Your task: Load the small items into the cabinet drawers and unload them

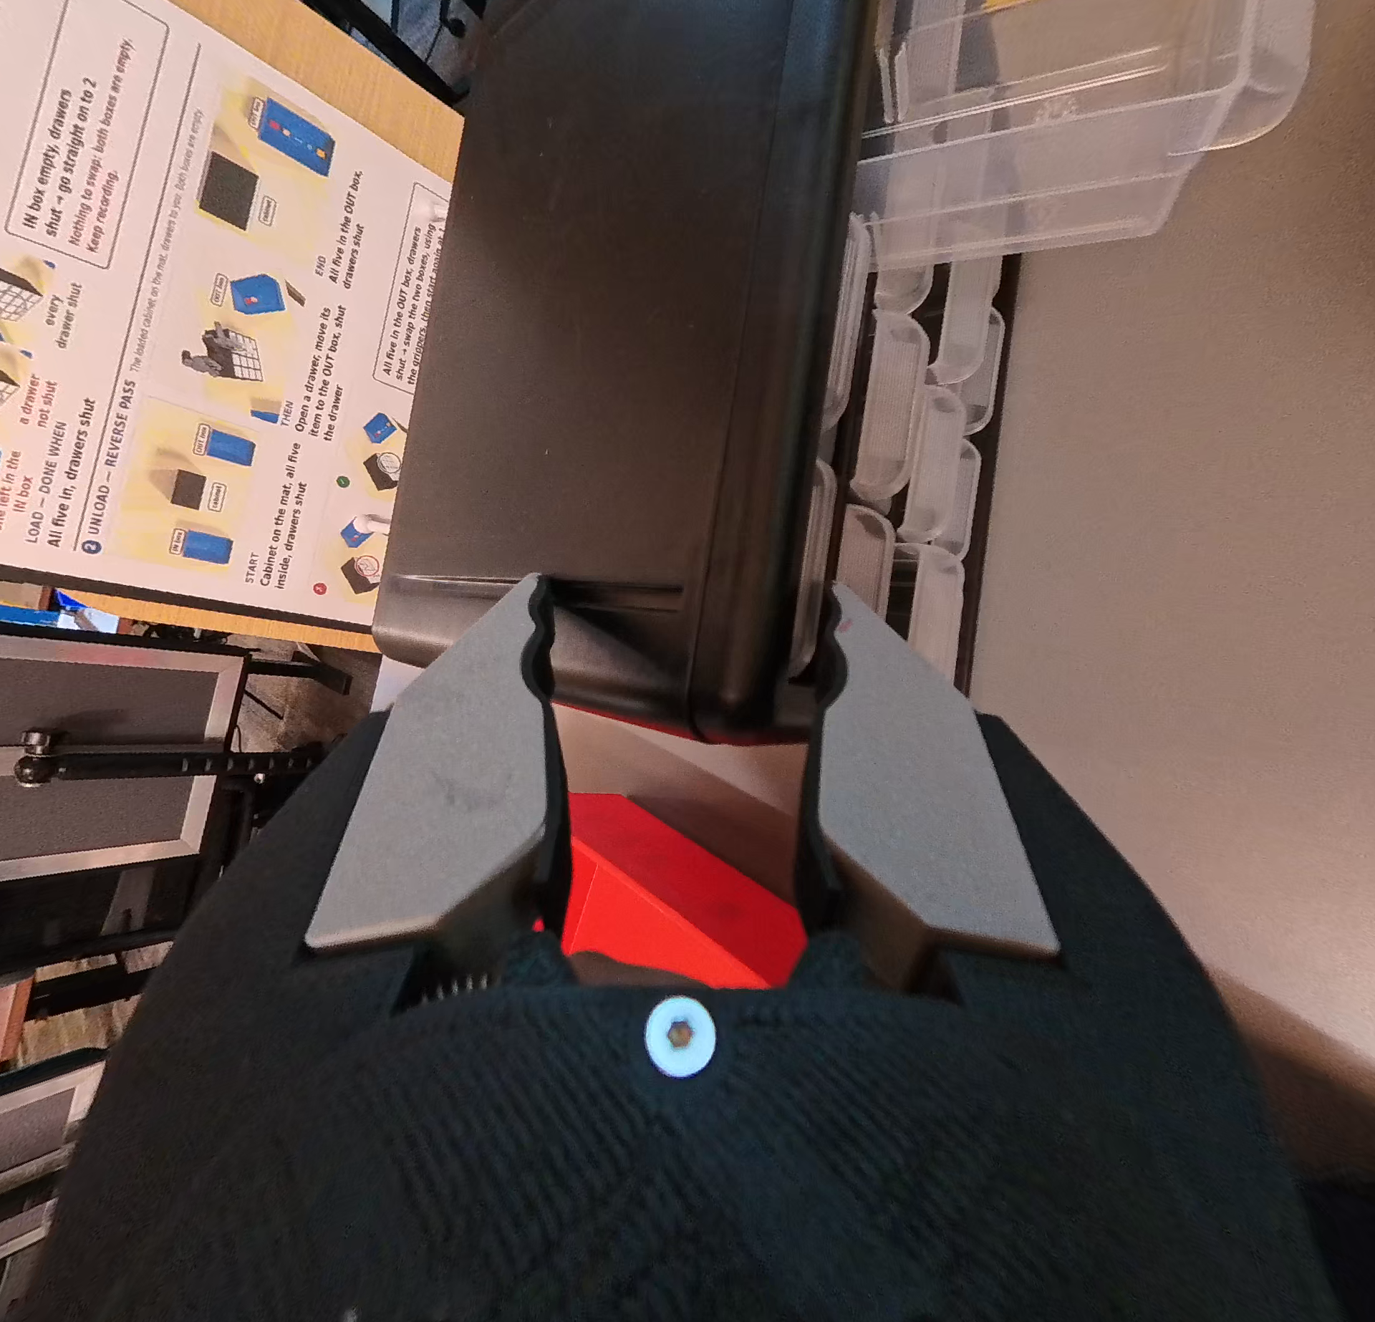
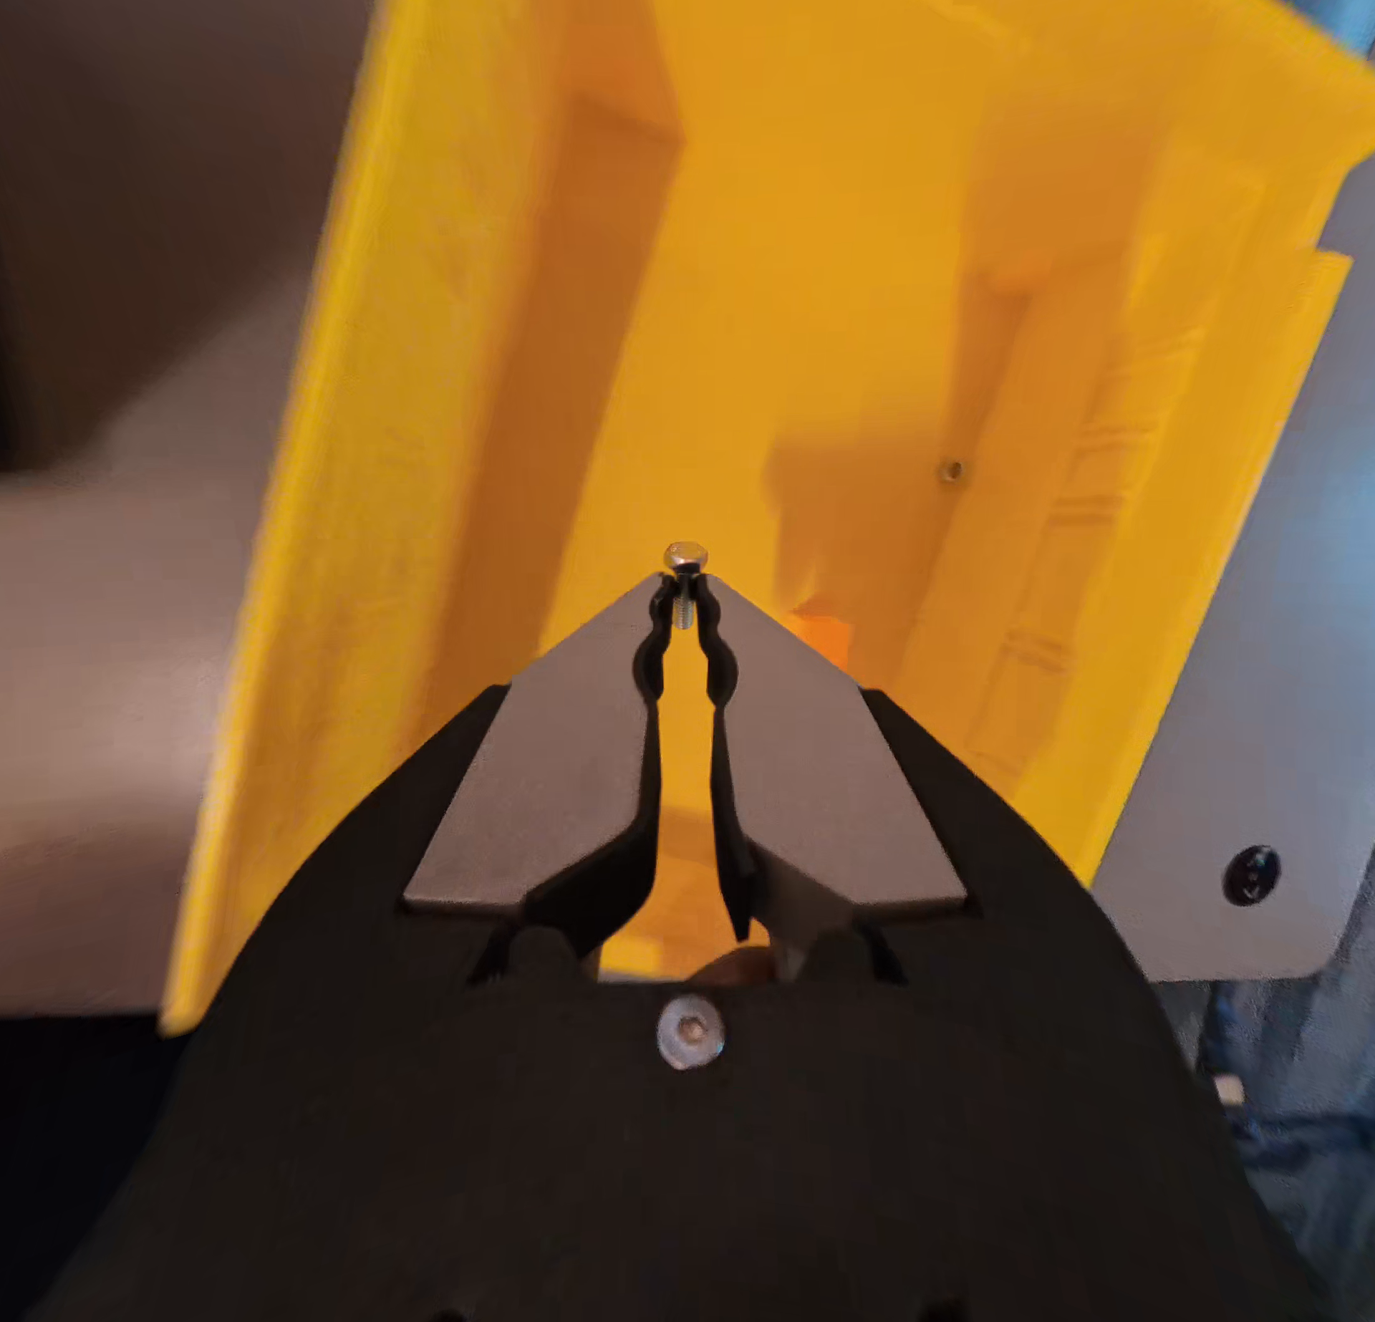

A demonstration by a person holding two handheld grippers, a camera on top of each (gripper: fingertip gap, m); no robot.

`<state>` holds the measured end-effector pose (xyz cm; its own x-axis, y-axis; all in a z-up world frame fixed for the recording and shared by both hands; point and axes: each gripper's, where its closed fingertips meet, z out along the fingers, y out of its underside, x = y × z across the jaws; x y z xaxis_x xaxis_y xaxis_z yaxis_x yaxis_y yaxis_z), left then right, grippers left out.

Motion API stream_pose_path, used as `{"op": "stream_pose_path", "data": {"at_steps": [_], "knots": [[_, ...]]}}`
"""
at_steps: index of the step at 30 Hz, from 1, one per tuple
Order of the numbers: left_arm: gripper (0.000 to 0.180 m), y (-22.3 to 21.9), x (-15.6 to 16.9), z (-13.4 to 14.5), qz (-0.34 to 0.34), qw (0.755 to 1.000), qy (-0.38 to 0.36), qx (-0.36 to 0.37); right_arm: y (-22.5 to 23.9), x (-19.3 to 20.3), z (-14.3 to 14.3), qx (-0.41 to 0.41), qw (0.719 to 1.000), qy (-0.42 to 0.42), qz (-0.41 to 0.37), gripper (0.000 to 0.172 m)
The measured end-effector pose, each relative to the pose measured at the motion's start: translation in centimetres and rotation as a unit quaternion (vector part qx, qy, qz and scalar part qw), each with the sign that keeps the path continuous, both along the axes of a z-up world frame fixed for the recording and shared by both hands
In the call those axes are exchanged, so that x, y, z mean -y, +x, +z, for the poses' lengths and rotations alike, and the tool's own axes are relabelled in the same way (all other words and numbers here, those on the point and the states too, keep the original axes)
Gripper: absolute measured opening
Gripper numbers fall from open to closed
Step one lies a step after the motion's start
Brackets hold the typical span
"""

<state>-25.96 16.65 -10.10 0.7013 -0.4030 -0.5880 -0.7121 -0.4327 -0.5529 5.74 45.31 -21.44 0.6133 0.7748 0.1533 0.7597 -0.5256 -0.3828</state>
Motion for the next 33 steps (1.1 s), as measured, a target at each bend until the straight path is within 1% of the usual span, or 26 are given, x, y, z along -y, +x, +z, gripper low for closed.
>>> {"op": "stream_pose_path", "data": {"at_steps": [3,6,10,11,12,13,15,16,17,19,20,21,22,23,25,27,29,30,31,33], "knots": [[0.07,0.0,0.0,0.0,-0.001,1.0,0.0,0.002,0.8,-2.6,-3.5,0.034,0.999,-0.007,-0.024,0.002],[0.07,0.0,0.0,0.0,-0.001,1.0,0.0,0.002,0.8,-3.6,-5.7,0.054,0.998,-0.03,-0.032,0.002],[0.07,0.0,0.0,0.0,-0.002,1.0,0.0,0.002,0.1,-3.2,-7.0,0.054,0.997,-0.057,-0.02,0.003],[0.07,0.0,0.0,0.0,-0.003,1.0,0.0,0.003,0.0,-3.0,-7.1,0.055,0.996,-0.061,-0.016,0.006],[0.07,0.0,0.0,0.0,-0.003,1.0,0.0,0.003,0.0,-2.7,-7.1,0.058,0.996,-0.063,-0.013,0.014],[0.07,0.0,0.0,0.0,-0.003,1.0,0.0,0.004,0.1,-2.5,-7.0,0.061,0.996,-0.065,-0.011,0.021],[0.07,0.0,0.0,0.0,-0.003,1.0,0.002,0.005,0.0,-2.1,-6.1,0.056,0.997,-0.061,-0.007,0.02],[0.07,0.0,0.0,0.0,-0.003,1.0,0.002,0.006,-0.3,-1.9,-5.2,0.041,0.998,-0.052,-0.005,0.019],[0.07,0.0,0.0,0.0,-0.003,1.0,0.002,0.008,-0.9,-1.5,-3.8,0.02,0.999,-0.041,0.002,0.017],[0.07,0.0,0.0,0.0,-0.005,1.0,0.003,0.01,-2.5,-0.1,-0.2,-0.031,0.999,-0.008,0.035,0.014],[0.07,0.0,0.0,0.0,-0.005,1.0,0.003,0.011,-3.6,1.3,2.0,-0.06,0.996,0.013,0.067,0.01],[0.07,0.0,0.0,0.0,-0.006,1.0,0.003,0.012,-4.9,3.3,4.3,-0.095,0.989,0.033,0.112,0.002],[0.07,0.0,0.0,0.0,-0.006,1.0,0.003,0.012,-6.4,6.2,6.4,-0.137,0.976,0.039,0.167,0.0],[0.07,0.0,0.0,0.0,-0.006,1.0,0.003,0.012,-7.9,9.9,8.3,-0.183,0.955,0.028,0.232,0.0],[0.07,0.0,0.0,0.0,-0.005,1.0,0.003,0.01,-10.0,18.3,10.8,-0.252,0.898,-0.026,0.36,0.0],[0.07,0.0,0.0,0.0,-0.004,1.0,0.003,0.009,-10.8,24.2,11.2,-0.262,0.854,-0.055,0.447,0.0],[0.07,0.0,0.0,0.0,-0.003,1.0,0.003,0.008,-11.3,28.3,10.5,-0.252,0.818,-0.073,0.512,0.0],[0.07,0.0,0.0,0.0,-0.003,1.0,0.004,0.008,-11.5,29.6,9.8,-0.242,0.806,-0.077,0.534,0.0],[0.07,0.0,0.0,0.0,-0.003,1.0,0.004,0.009,-11.9,30.2,8.9,-0.225,0.804,-0.072,0.546,0.0],[0.07,0.0,0.0,0.0,-0.005,1.0,0.005,0.01,-13.0,30.4,7.2,-0.201,0.808,-0.051,0.551,0.0]]}}
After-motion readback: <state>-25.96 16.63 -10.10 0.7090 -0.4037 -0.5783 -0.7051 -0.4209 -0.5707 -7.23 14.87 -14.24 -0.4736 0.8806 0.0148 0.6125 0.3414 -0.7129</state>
